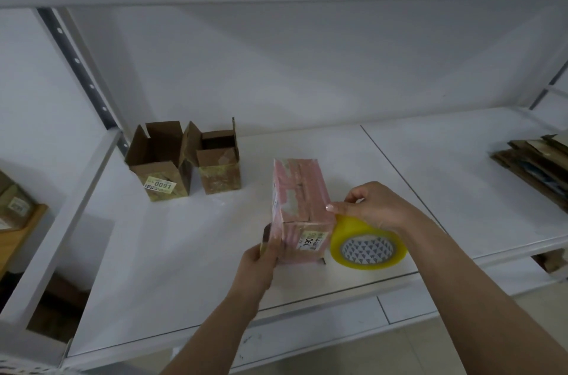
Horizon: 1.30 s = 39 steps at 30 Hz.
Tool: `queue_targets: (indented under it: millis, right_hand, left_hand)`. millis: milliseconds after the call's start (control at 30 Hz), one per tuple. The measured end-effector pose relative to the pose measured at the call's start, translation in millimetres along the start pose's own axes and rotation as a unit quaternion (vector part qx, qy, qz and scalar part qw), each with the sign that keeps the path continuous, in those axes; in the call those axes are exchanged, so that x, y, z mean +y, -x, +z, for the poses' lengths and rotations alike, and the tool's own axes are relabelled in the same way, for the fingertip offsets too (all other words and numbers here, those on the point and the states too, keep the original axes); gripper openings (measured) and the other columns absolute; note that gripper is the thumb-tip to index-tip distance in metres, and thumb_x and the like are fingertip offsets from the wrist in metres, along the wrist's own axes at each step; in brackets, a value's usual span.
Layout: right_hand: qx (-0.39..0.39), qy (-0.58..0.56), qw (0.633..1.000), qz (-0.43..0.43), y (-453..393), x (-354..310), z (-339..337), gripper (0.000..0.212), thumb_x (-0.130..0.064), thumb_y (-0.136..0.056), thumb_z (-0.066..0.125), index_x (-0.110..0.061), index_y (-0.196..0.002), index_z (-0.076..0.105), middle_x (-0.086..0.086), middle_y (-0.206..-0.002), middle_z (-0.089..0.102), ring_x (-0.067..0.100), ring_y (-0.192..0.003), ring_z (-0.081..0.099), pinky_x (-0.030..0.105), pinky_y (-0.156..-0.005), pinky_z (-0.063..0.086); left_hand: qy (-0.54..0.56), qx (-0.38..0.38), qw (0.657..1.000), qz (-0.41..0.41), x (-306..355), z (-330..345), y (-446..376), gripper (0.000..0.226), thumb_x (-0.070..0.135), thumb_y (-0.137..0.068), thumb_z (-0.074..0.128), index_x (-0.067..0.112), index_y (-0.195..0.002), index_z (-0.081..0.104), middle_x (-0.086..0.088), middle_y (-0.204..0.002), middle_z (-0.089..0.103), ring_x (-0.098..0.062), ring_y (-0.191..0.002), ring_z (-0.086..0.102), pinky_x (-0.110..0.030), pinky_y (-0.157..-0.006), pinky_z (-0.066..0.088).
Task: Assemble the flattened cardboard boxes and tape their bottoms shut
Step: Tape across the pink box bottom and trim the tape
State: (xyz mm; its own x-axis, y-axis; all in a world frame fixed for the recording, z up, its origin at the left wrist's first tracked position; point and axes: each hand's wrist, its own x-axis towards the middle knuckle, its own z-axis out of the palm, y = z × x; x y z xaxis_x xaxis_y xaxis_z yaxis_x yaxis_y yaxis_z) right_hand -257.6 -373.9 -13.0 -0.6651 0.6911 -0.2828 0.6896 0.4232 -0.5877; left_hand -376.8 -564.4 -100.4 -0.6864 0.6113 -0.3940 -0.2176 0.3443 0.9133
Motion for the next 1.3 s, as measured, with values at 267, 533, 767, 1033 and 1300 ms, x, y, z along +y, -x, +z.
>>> queue_targets:
  millis: [267,533,767,1033,1300]
  right_hand:
    - [0.001,0.056,0.998,0.0,5,-13,2,0.057,-0.078,-0.064,0.067,-0.026,-0.089,0.069,-0.009,-0.093,0.068,0.014,-0.088,0.064,0.04,-0.087,0.052]
    - [-0.008,0.055,0.998,-0.008,6,-23,7,0.052,-0.073,-0.071,0.066,-0.022,-0.084,0.071,-0.005,-0.087,0.07,0.015,-0.082,0.067,0.041,-0.085,0.054]
    - [-0.09,-0.07,0.993,-0.036,12,-11,-3,0.019,-0.037,-0.089,0.067,-0.024,-0.102,0.07,-0.004,-0.108,0.066,0.013,-0.095,0.061,0.028,-0.081,0.05]
    - [-0.081,0.011,0.995,-0.053,3,9,5,0.025,-0.057,-0.076,0.07,-0.038,-0.092,0.072,-0.013,-0.107,0.067,0.01,-0.098,0.064,0.034,-0.091,0.05]
    - [-0.067,-0.072,0.992,-0.074,7,9,21,0.012,-0.035,-0.09,0.068,-0.029,-0.097,0.076,-0.012,-0.099,0.072,0.006,-0.09,0.067,0.026,-0.081,0.054]
  left_hand:
    - [-0.348,0.068,0.935,0.003,-1,-71,-37,0.045,0.051,-0.094,0.051,0.009,-0.102,0.061,-0.016,-0.108,0.065,-0.031,-0.097,0.06,-0.038,-0.088,0.047]
    - [-0.305,0.076,0.872,0.375,96,-20,-9,0.033,0.02,-0.1,0.045,0.004,-0.125,0.057,-0.011,-0.129,0.056,-0.025,-0.116,0.053,-0.038,-0.098,0.044]
    - [-0.646,-0.052,0.693,0.315,94,29,-29,0.059,0.047,-0.103,0.015,0.021,-0.156,0.006,-0.002,-0.163,-0.002,-0.025,-0.149,-0.012,-0.048,-0.119,-0.006]
    - [-0.683,-0.059,0.653,0.322,90,27,-34,0.061,0.051,-0.101,0.011,0.025,-0.155,0.001,-0.004,-0.163,-0.006,-0.026,-0.149,-0.014,-0.054,-0.116,-0.009]
    - [-0.047,0.008,0.967,0.249,86,-24,-31,0.04,0.025,-0.102,0.045,0.016,-0.141,0.046,0.002,-0.144,0.047,-0.012,-0.134,0.039,-0.018,-0.105,0.031]
